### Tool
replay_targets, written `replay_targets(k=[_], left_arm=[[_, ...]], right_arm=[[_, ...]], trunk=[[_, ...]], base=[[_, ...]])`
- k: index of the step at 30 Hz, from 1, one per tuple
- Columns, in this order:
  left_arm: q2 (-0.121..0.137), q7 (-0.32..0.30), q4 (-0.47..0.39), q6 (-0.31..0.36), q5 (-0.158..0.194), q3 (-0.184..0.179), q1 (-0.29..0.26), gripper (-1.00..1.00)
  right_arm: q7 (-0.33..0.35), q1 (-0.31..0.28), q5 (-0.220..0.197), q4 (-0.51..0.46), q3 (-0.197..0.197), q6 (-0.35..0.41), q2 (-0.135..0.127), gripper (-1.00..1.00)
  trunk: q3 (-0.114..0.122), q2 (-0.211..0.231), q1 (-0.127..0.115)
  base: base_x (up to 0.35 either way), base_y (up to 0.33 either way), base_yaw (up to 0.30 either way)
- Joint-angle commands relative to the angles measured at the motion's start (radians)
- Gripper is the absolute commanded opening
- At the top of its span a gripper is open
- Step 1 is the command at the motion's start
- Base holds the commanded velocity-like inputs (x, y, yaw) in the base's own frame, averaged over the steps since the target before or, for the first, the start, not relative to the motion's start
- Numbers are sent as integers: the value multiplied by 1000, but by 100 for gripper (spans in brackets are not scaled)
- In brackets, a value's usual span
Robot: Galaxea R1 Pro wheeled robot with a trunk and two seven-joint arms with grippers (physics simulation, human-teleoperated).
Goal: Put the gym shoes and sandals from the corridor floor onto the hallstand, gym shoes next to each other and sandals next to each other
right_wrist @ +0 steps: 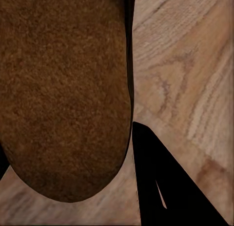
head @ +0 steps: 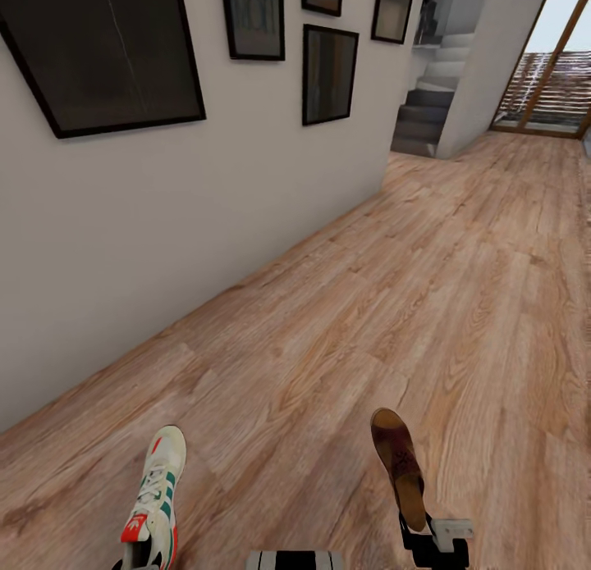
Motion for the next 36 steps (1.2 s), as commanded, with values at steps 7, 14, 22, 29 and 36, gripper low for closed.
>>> replay_targets(k=[7, 14, 22, 29, 36], left_arm=[[-1, -7, -1, -1, -3, 6, 0, -100], [-1, -7, -2, -1, -3, 6, 0, -100], [-3, -7, -2, -3, -3, 6, 0, -100], [-2, -6, -1, 0, -4, 6, 0, -100], [-3, -7, -1, -1, -4, 5, 0, -100]], right_arm=[[6, -1, 5, 1, -8, -3, 1, -100], [6, -1, 5, 1, -8, -3, 1, -100], [6, -1, 5, 1, -8, -2, 1, -100], [6, -1, 5, 2, -8, -2, 1, -100], [6, -1, 5, 10, -8, -1, 2, -100]], trunk=[[1, -1, 1], [10, -1, 1], [20, -1, 1], [30, -1, 1], [39, -1, 1]], base=[[0, 0, -179], [0, 0, -179], [0, 0, -179], [0, 0, -180], [0, 0, -197]])
